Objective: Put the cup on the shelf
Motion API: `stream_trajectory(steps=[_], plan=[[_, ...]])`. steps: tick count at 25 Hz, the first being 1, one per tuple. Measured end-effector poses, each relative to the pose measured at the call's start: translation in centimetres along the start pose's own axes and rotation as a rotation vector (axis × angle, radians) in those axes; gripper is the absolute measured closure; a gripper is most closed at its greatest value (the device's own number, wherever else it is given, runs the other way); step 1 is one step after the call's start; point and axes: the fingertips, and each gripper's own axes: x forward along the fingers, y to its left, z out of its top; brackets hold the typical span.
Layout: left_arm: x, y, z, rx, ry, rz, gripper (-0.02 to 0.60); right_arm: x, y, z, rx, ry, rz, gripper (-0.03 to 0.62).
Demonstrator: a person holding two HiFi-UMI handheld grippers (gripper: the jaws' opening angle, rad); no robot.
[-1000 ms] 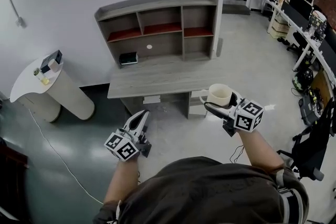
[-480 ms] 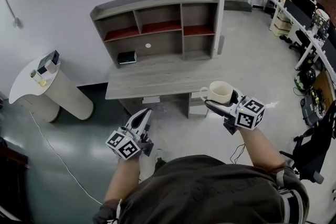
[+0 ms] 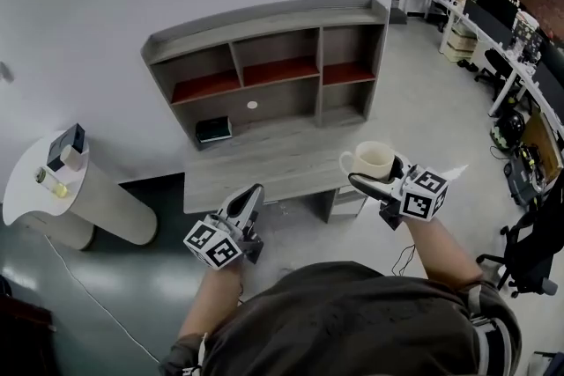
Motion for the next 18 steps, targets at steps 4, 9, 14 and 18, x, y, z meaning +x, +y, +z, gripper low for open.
stream_trajectory(steps=[4, 9, 14, 18], plan=[[1.7, 6.5, 3.3, 0.013, 0.029, -0.049, 0.584, 6.6, -1.7, 1.2, -0.001, -0.023, -0.044, 0.152], [2.8, 13.4, 6.5, 0.018, 0.036, -0.081, 0.584, 13.5, -3.8, 2.4, -0.012, -0.035, -0.081, 0.152], [4.0, 17.9, 7.6, 0.032, 0.058, -0.098, 0.584, 18.1, -6.0, 3.0, -0.014, -0.035, -0.103, 0.152], [5.3, 20.7, 7.9, 0.042, 0.069, -0.093, 0.584, 20.5, -8.0, 3.0, -0.011, -0.026, -0.103, 0.152]])
